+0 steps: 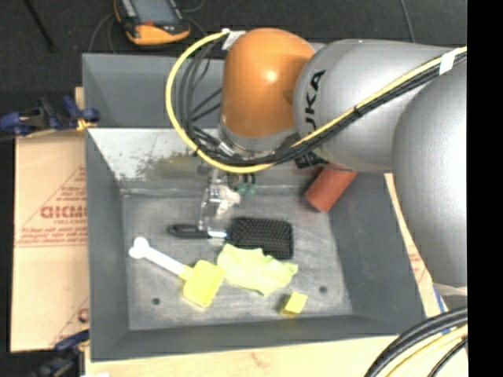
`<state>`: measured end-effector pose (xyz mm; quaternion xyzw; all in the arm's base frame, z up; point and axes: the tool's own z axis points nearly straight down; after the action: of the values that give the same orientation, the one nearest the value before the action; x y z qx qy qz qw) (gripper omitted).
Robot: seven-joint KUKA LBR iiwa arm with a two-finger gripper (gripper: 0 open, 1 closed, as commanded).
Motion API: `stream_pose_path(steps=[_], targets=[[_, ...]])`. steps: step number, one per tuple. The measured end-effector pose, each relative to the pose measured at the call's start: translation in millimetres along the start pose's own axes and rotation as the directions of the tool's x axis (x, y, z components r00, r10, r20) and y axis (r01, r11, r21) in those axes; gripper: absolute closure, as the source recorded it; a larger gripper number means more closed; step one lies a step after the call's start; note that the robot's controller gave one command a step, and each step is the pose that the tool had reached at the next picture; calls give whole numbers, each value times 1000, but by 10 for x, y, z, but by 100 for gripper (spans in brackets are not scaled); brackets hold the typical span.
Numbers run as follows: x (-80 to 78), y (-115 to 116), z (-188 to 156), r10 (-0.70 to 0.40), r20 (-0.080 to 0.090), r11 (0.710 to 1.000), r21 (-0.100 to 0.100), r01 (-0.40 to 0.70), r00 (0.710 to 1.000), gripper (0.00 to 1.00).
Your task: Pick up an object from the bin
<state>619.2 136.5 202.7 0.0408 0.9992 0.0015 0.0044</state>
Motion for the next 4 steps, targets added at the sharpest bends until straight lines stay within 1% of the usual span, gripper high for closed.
stream_pose_path(steps=[1,2,3,4], targets=[[92,-108,681,-41,-2,999,3,41,999,0],[472,-417,1271,46,-3,999,-1,-46,999,100],[473,-426,1289,49,0,999,-1,-49,999,0],[477,-419,1274,52,-4,999,-1,-52,999,100]])
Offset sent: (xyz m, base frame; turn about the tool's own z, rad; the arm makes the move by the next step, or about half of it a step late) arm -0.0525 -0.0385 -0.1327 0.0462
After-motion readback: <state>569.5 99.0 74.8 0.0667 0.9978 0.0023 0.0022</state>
